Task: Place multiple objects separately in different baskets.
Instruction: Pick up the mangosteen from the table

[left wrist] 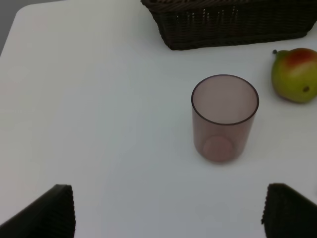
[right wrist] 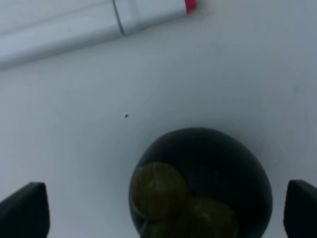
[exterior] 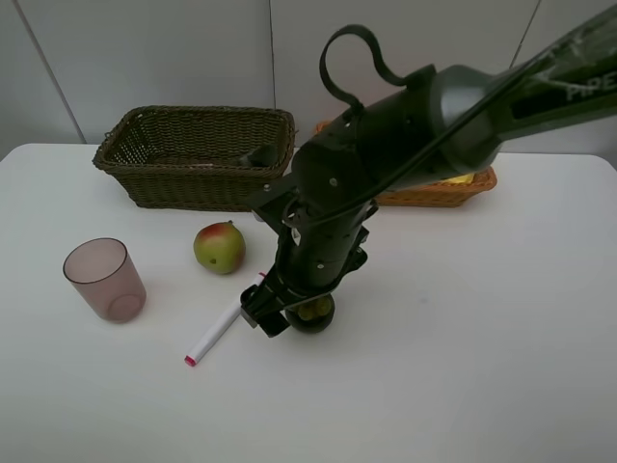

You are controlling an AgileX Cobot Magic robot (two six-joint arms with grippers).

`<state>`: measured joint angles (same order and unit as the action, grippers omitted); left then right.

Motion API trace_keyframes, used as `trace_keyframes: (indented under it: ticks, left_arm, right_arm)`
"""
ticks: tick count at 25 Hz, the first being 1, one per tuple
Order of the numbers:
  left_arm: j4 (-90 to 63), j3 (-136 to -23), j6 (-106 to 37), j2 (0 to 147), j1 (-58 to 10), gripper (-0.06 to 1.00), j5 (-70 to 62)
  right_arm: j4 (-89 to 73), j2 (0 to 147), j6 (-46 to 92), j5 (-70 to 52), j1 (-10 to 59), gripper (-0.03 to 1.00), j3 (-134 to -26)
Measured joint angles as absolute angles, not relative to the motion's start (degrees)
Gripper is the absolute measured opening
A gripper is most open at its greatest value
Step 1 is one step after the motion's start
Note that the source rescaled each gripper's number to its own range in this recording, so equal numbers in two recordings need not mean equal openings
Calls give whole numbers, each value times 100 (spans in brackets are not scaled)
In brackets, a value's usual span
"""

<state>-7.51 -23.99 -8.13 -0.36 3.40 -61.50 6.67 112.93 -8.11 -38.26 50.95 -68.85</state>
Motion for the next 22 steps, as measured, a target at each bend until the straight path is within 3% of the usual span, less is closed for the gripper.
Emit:
trace_keyframes:
  ticks: [22]
  left_arm:
    - [-751, -2399, -813, -36, 340, 100, -6150]
  right_arm:
    - [670, 11121, -811, -3938, 5095, 100, -6885]
